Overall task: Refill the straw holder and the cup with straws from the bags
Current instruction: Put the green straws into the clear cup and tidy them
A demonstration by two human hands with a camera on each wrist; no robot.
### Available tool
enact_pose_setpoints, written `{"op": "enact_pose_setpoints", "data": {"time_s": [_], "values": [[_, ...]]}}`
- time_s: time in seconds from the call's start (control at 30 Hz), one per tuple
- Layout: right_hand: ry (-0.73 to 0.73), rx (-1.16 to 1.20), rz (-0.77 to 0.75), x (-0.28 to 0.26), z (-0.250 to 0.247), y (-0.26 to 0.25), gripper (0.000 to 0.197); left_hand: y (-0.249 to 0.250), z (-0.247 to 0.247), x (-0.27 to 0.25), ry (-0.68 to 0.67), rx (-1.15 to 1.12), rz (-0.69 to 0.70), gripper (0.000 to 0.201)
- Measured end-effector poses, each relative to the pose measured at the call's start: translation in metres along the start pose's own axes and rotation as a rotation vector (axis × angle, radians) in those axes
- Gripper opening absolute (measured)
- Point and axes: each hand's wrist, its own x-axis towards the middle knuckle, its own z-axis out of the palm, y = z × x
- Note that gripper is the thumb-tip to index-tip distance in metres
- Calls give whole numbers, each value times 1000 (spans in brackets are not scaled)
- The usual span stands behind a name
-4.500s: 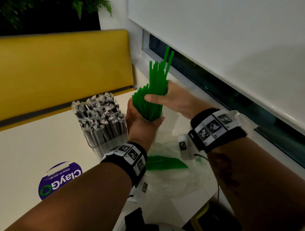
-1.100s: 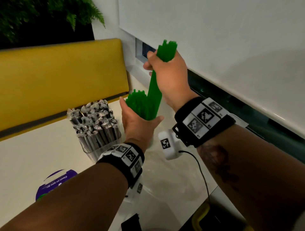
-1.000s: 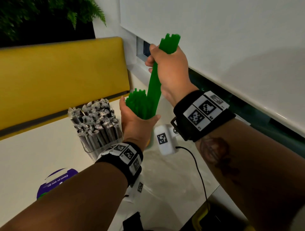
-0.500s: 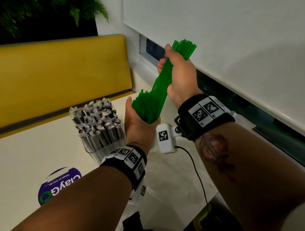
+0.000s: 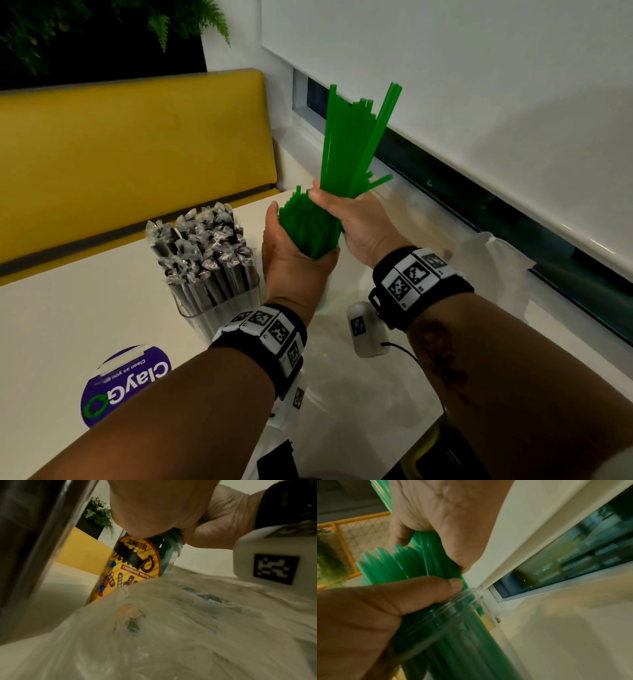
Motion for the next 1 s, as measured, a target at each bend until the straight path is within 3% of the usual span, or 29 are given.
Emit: {"op": "enact_pose_setpoints", "data": {"time_s": [0.07, 0.17, 0.37, 0.53, 0.7, 0.8, 0.9, 1.0], "values": [[58, -101, -11, 0, 0, 0, 9, 0, 0, 1, -2, -12, 4, 116], [113, -228, -14, 2, -2, -1, 27, 0, -1, 1, -7, -23, 19, 118], [84, -369, -60, 5, -5, -10, 36, -1, 0, 0, -1, -41, 21, 116], [-90, -298, 99, 9, -10, -37, 29, -3, 1, 2, 7, -58, 16, 115], [-46, -159, 61, 6, -1, -35, 61, -3, 4, 0, 12, -42, 23, 113], [16, -91, 50, 1, 1, -28, 52, -3, 4, -1, -6, -32, 27, 115], [-16, -101, 17, -3, 0, -24, 36, -4, 3, 0, -15, -11, 35, 115], [-83, -254, -45, -7, -1, -18, 50, -4, 3, 2, 8, -9, 40, 113]]}}
